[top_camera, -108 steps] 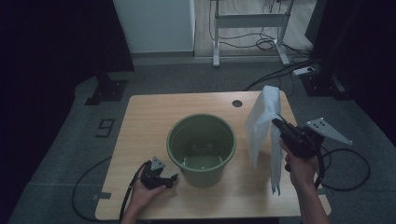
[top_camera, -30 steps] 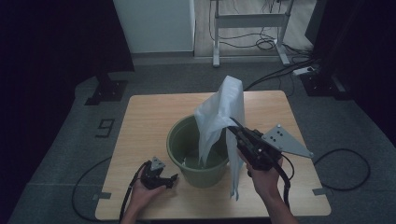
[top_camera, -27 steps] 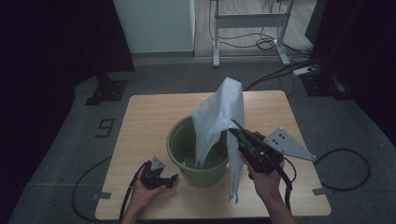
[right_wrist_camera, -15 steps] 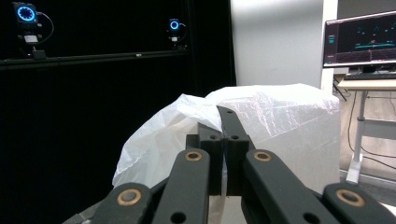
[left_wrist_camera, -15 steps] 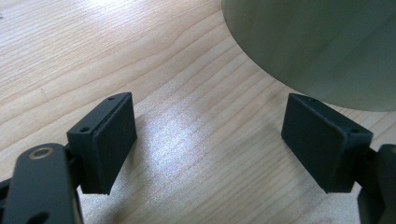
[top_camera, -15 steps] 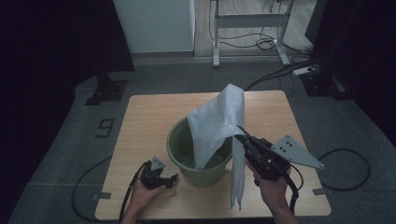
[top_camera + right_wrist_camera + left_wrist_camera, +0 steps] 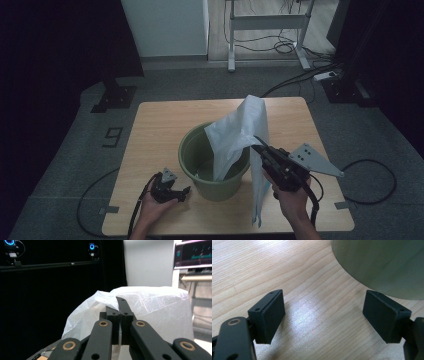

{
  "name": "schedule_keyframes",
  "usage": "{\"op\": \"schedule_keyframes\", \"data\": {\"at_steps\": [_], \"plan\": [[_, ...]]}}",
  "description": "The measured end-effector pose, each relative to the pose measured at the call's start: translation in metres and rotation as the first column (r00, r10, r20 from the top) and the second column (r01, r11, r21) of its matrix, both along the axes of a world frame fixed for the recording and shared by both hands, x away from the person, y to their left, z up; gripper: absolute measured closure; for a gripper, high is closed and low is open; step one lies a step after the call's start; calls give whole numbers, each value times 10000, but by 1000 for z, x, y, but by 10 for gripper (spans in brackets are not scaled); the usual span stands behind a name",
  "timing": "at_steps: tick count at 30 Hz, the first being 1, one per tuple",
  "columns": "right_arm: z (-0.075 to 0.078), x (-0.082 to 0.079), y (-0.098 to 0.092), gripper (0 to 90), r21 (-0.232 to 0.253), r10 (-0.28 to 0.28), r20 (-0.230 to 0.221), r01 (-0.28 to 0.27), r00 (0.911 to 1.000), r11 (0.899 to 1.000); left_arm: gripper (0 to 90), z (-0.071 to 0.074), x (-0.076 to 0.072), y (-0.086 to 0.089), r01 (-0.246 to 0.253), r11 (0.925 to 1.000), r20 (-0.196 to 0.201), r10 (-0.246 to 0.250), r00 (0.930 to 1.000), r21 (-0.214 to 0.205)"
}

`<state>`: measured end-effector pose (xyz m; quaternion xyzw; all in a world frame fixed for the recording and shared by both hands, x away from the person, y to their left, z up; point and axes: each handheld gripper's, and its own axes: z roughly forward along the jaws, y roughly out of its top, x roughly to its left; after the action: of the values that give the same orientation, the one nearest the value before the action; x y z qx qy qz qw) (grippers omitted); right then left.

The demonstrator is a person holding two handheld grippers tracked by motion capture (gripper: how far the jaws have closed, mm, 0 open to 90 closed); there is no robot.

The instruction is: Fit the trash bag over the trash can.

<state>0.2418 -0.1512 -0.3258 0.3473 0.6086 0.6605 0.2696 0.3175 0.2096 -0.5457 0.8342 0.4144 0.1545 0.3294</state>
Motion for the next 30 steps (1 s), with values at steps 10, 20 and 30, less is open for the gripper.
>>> {"op": "schedule_keyframes", "data": {"at_steps": [10, 20, 30], "plan": [[-23, 24, 15, 888, -476, 211, -920, -255, 9955, 9985, 176, 0, 0, 0, -27, 10000, 23, 27, 10000, 28], [-49, 35, 27, 887, -564, 417, -1459, -504, 9884, 9971, 207, 20, -14, 9, -749, 9960, 526, 724, 9960, 492], [-56, 27, 31, 547, -740, 602, -1240, -697, 9905, 9948, 229, 54, -48, 25, -948, 9936, 1024, 1009, 9896, -620]]}}
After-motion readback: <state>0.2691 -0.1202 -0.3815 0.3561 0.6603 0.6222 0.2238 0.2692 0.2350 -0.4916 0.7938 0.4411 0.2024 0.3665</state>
